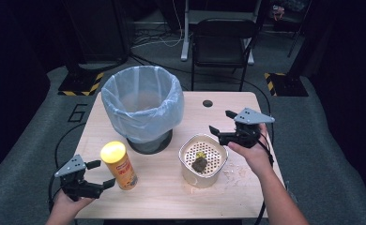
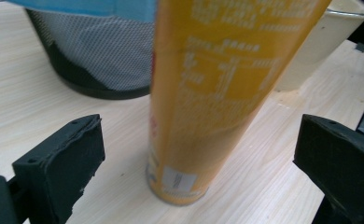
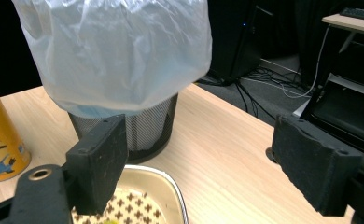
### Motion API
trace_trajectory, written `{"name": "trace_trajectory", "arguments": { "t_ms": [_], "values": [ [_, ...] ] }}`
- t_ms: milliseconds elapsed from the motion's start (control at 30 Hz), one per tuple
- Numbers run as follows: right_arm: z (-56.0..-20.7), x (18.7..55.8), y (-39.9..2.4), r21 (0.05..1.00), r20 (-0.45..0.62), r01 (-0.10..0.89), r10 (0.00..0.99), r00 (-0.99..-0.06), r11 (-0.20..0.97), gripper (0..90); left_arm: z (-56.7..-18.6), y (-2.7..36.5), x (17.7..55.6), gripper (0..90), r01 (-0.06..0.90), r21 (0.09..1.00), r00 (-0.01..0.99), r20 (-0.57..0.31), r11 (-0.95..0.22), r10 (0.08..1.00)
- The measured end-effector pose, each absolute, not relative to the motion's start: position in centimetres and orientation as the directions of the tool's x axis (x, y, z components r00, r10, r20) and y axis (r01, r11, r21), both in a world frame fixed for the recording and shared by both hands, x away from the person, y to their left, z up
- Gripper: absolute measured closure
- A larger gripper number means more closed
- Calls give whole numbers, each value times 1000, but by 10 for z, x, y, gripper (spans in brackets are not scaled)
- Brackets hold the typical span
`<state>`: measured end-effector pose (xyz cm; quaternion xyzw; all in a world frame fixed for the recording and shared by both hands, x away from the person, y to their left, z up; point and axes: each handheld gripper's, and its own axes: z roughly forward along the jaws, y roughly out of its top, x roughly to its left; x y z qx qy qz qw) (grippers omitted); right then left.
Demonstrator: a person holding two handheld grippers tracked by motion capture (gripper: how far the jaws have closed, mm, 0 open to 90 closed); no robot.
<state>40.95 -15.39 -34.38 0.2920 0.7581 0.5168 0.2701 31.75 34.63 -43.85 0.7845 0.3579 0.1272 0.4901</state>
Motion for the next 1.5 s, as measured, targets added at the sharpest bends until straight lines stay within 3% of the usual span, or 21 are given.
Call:
{"name": "trace_trajectory", "arguments": {
  "t_ms": [67,100,167,400,700,1000,1500],
  "values": [
    [-354,405,-162,943,-105,168,736,-669,287,185,-439,342,320,17,454,861,703,-188,-229,686],
    [-357,404,-165,945,-98,173,744,-661,278,185,-439,340,325,17,422,868,718,-143,-263,681],
    [-361,403,-168,946,-89,178,747,-658,270,185,-441,337,325,17,437,869,703,-169,-231,691],
    [-389,394,-196,964,42,235,796,-604,128,187,-452,326,329,24,428,867,717,-154,-255,680],
    [-416,388,-219,951,38,276,832,-554,140,191,-468,327,336,74,421,858,727,-126,-294,674],
    [-434,390,-239,937,85,332,853,-515,106,197,-474,321,335,208,394,865,736,-96,-309,670],
    [-448,394,-236,921,80,368,859,-505,130,213,-470,311,328,237,373,865,730,-51,-335,681]
  ]
}}
